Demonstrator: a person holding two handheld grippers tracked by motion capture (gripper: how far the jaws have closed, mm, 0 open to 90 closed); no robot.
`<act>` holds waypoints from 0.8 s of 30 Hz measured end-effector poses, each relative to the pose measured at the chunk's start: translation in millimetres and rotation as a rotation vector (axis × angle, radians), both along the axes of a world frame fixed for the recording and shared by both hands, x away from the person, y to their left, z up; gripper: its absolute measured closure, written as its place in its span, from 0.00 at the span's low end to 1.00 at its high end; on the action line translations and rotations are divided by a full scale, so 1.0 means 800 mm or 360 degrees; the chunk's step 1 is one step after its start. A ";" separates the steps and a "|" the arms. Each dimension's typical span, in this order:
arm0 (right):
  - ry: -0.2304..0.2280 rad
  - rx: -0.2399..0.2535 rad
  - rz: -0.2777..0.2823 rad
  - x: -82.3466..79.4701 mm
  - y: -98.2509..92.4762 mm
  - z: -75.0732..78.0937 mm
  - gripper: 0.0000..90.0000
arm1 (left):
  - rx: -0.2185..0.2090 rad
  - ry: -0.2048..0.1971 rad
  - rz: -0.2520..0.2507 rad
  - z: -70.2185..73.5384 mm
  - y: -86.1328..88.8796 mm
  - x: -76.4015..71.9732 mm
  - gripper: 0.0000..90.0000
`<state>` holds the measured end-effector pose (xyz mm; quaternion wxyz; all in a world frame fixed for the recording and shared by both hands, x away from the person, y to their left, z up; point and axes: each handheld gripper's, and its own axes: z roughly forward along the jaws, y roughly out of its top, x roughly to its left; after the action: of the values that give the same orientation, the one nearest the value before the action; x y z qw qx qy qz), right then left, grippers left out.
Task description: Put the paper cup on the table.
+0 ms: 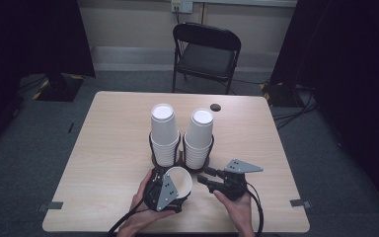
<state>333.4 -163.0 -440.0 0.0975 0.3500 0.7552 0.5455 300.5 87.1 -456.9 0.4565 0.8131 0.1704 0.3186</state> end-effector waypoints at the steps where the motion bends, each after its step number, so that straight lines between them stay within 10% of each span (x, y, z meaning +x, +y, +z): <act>1: -0.0009 0.0007 -0.0017 -0.001 -0.001 -0.001 0.59 | -0.0027 0.0002 0.0010 0.000 0.002 0.000 0.11; 14: -0.0261 0.0131 -0.0367 -0.014 -0.026 -0.026 0.40 | -0.0275 0.0116 0.0040 -0.003 0.035 0.006 0.11; 24: -0.0358 0.0145 -0.0569 -0.020 -0.042 -0.054 0.25 | -0.0393 0.0151 0.0213 -0.003 0.061 0.015 0.11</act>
<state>317.4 -196.8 -483.2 0.2604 0.4193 0.6401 0.5888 312.6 136.2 -459.6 0.5222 0.7516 0.2835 0.2863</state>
